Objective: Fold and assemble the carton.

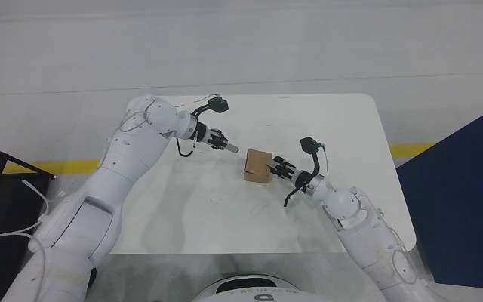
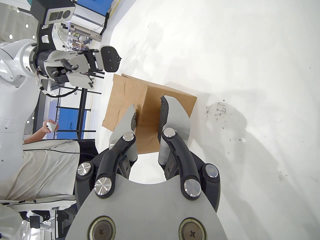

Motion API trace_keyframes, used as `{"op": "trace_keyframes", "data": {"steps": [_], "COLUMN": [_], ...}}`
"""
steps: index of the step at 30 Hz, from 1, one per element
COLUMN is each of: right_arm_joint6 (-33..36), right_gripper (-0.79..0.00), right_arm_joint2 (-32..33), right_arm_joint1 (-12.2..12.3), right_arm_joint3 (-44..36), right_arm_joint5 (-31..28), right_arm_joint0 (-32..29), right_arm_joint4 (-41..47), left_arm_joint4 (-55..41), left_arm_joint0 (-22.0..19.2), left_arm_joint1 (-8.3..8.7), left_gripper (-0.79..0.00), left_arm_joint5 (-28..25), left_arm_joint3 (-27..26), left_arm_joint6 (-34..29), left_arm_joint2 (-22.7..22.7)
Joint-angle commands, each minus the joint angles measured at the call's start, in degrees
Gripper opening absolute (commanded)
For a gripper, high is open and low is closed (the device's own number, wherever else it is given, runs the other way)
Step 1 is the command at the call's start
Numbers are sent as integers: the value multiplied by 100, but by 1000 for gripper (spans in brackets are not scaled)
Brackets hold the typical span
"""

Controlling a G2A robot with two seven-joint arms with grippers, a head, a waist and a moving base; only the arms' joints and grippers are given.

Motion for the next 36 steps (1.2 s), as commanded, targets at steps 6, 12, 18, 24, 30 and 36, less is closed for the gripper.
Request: {"op": "trace_keyframes", "data": {"steps": [6, 12, 18, 24, 30, 36], "right_arm_joint6": [-20, -32, -55, -62, -66, -122], "right_gripper": [-686, -693, -702, -702, -690, -659], "right_arm_joint2": [-3, 7, 25, 58, 98, 201], "right_arm_joint1": [2, 6, 10, 18, 26, 41], "right_arm_joint3": [-66, -128, -159, -188, -218, -312], "right_arm_joint5": [64, 97, 112, 103, 78, 24], "right_arm_joint0": [-28, -67, -120, -170, -211, -274], "right_arm_joint4": [-75, -113, -142, -161, -166, -157], "left_arm_joint4": [285, 489, 677, 971, 1334, 1130], "left_arm_joint0": [184, 155, 98, -27, -100, -110], "left_arm_joint1": [53, -11, -110, -185, -254, -295], "left_gripper": [0, 0, 0, 0, 0, 0], "left_arm_joint5": [237, 361, 497, 590, 686, 508], "left_arm_joint3": [-600, -666, -585, -499, -498, -432], "left_arm_joint6": [-10, 48, 149, 159, 285, 486], "left_arm_joint2": [56, 265, 501, 686, 853, 806]}}
